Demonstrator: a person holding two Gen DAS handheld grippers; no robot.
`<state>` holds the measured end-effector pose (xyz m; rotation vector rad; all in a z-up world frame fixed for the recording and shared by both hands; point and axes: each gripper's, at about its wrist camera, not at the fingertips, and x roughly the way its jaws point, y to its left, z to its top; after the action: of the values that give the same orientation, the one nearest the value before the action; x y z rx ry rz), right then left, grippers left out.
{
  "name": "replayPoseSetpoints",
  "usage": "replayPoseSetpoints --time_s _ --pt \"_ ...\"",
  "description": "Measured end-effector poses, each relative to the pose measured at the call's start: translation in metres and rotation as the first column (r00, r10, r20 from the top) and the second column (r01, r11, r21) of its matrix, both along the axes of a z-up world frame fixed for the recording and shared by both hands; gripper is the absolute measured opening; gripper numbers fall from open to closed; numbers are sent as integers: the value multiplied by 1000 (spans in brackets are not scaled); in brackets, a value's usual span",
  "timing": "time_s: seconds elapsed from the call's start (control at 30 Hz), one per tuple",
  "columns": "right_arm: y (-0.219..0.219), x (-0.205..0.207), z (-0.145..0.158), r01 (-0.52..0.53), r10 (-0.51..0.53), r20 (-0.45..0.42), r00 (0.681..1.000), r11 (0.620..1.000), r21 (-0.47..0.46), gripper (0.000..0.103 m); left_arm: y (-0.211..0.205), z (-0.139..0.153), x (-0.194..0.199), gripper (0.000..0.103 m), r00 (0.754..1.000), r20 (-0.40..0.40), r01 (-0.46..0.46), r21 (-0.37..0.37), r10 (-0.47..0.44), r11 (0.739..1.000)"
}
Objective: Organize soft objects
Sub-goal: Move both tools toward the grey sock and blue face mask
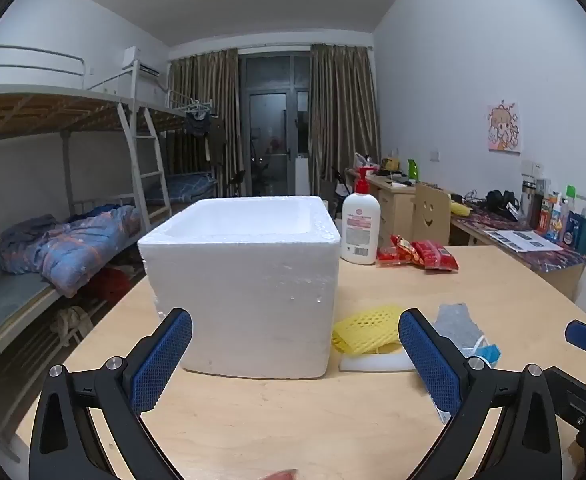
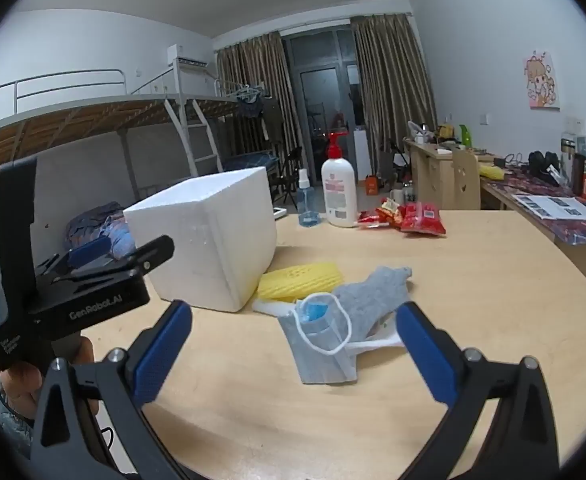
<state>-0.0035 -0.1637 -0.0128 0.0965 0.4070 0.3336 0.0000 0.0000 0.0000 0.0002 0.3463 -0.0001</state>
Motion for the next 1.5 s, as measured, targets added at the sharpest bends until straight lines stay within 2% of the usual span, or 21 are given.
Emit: replayPoseSetpoints --time_s 0.23,0.3,0.47,1.1,1.5 --pt "0 -1 1 -3 3 6 1000 1000 0 103 3 0 8 103 999 -4 39 -8 -39 999" --pt "-3 0 4 0 -1 11 1000 1000 4 103 3 0 0 103 999 25 35 -18 -35 999" --pt "-2 -1 6 24 -24 5 1000 1000 15 103 0 2 -8 103 999 31 37 -12 -37 999" --pt "-4 -4 8 59 -59 24 998 998 0 103 3 0 -4 103 1000 -2 11 -25 -11 1000" --pt "-1 -7 10 71 -71 36 997 997 -6 103 2 0 -4 103 1000 -23 21 -8 -21 1000"
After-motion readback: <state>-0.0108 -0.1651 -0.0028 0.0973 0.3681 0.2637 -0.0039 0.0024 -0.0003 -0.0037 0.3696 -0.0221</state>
